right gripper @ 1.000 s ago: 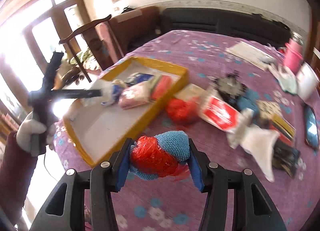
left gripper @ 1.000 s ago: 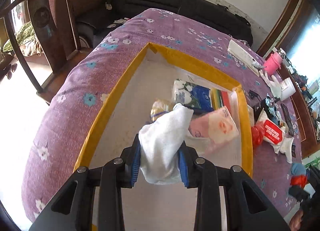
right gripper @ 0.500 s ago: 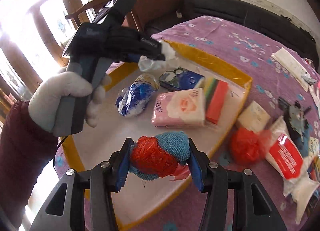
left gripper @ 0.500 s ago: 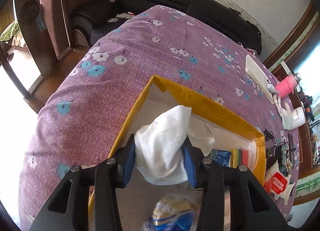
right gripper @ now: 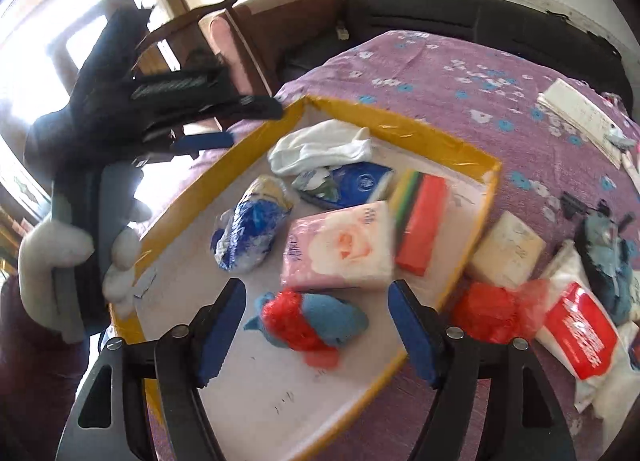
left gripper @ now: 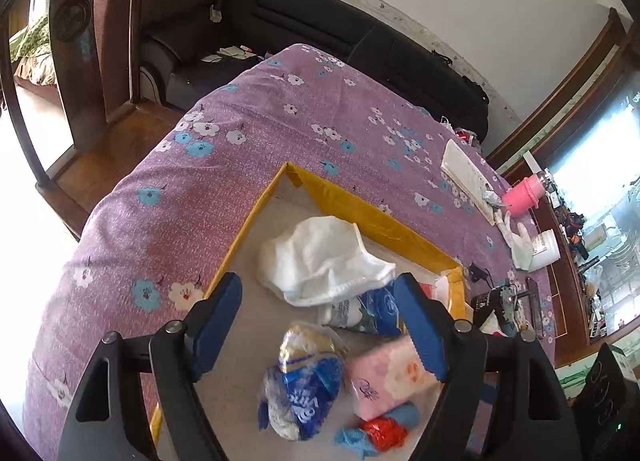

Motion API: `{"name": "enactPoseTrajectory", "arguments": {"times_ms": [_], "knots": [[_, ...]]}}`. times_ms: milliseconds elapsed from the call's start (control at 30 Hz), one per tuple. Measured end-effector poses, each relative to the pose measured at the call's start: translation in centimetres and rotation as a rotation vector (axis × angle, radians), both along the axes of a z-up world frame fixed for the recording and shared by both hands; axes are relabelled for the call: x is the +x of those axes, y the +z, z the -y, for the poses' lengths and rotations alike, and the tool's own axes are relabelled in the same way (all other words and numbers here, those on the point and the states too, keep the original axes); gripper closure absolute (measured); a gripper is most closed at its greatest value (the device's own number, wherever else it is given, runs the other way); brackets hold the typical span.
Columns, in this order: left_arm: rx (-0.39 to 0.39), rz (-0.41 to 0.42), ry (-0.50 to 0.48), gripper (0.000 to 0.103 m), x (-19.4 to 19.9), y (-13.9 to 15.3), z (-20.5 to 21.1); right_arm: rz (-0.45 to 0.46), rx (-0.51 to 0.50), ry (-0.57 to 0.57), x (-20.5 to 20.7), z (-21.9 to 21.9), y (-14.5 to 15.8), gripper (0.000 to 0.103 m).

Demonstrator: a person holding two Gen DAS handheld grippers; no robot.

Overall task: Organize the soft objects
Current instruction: 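Drop the white cloth into the box with the left tool while the right tool drops the bundle there, then grasp the red-printed white bag with the right tool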

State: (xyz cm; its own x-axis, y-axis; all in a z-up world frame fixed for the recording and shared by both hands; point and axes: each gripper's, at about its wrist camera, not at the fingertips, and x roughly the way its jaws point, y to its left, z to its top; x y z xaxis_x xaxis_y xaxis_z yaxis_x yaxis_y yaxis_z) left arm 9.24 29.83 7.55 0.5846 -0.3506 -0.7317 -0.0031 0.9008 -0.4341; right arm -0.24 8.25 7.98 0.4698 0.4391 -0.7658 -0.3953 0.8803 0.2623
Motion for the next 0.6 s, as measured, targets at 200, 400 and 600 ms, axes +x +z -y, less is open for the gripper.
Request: {"name": "enactPoseTrajectory", "arguments": {"times_ms": [200,400,600], "knots": [[-0.050,0.080,-0.058,0.014,-5.7,2.6,3.4,0.045,0.033,-0.136,-2.7,8.0,1.1,0.022],[-0.021,0.161,-0.174,0.008,-10.5,3.9,10.8,0.059,0.107,-0.382,-6.0,19.7,1.6,0.022],[-0.037,0.112,-0.304,0.008,-14.3,0.4,18.6,0.041,0.144,-0.506,-7.6,26.6,0.8,0.022]]}}
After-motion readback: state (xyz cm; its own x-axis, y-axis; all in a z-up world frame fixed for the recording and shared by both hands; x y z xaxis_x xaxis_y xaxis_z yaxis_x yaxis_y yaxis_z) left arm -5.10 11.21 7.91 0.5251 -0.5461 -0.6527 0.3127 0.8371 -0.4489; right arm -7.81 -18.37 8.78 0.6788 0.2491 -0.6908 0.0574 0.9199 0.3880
